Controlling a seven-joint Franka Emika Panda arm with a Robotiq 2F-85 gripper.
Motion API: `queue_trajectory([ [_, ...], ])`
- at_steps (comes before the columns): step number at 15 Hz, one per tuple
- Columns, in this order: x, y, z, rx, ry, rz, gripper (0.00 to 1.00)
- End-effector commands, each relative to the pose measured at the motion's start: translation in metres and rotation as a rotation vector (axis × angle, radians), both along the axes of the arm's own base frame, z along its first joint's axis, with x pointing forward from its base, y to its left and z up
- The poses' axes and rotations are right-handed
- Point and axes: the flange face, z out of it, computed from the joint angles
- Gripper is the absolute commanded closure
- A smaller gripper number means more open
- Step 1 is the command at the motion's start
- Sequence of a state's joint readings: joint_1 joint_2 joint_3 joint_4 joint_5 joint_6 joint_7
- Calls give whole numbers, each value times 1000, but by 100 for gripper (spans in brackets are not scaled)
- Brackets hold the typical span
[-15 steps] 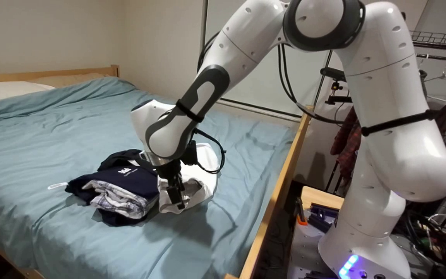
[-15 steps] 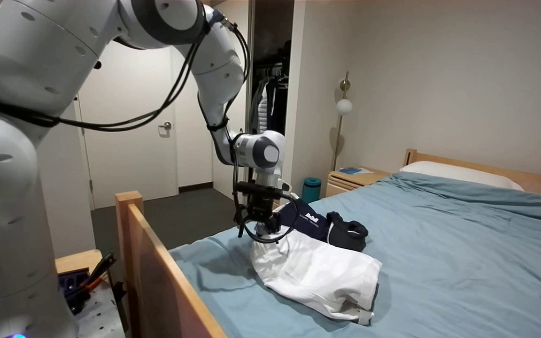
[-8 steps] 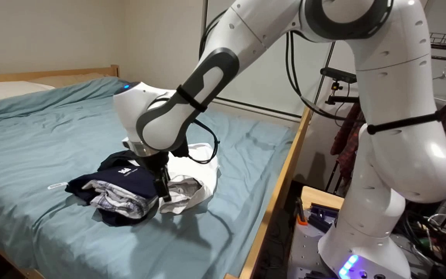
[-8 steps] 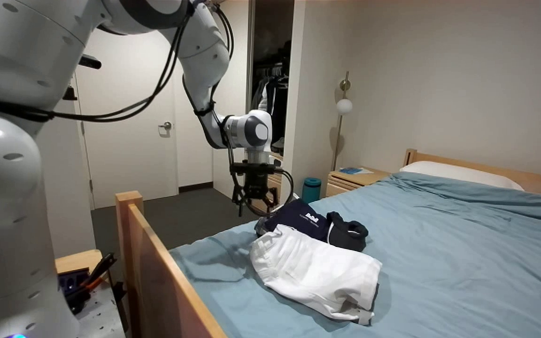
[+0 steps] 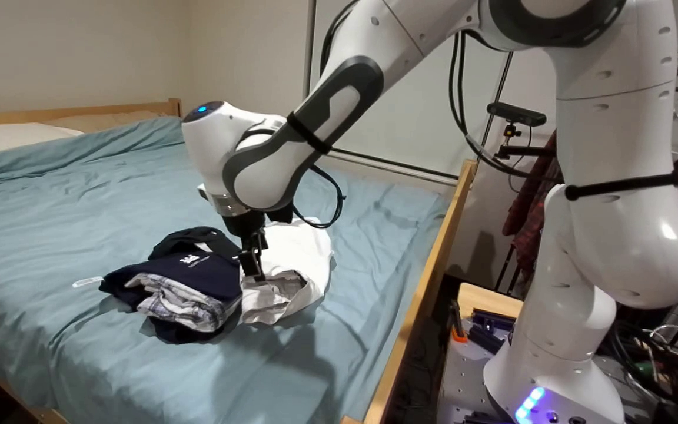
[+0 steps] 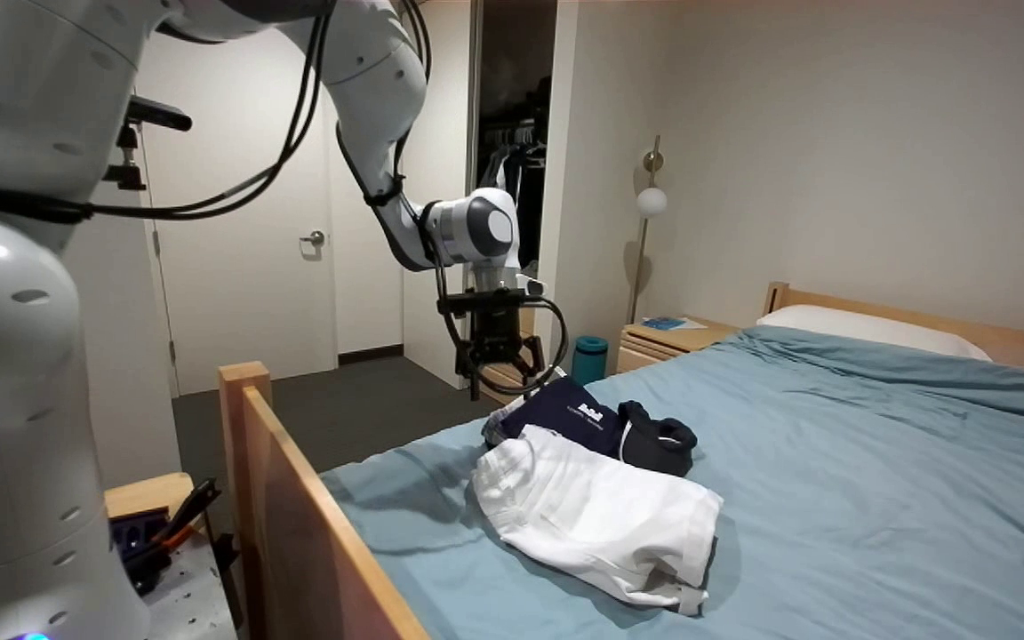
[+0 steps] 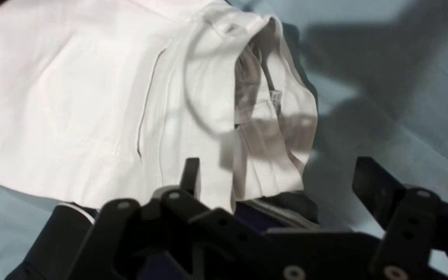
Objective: Fold the white shorts on the bed
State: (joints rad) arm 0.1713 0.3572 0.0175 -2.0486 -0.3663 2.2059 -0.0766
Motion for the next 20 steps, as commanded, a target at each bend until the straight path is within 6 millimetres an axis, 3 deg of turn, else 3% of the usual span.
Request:
queue_trajectory([
  [1, -5, -31, -18, -18, 9, -56, 0],
  [5, 0, -54, -49, 72, 13, -65, 0],
  [9, 5, -59, -90, 171, 24, -42, 0],
  [13, 2, -41, -125, 297, 61, 9, 0],
  [16, -3, -22, -139, 338, 89, 21, 0],
  [20, -10, -22, -152, 261, 98, -53, 0],
])
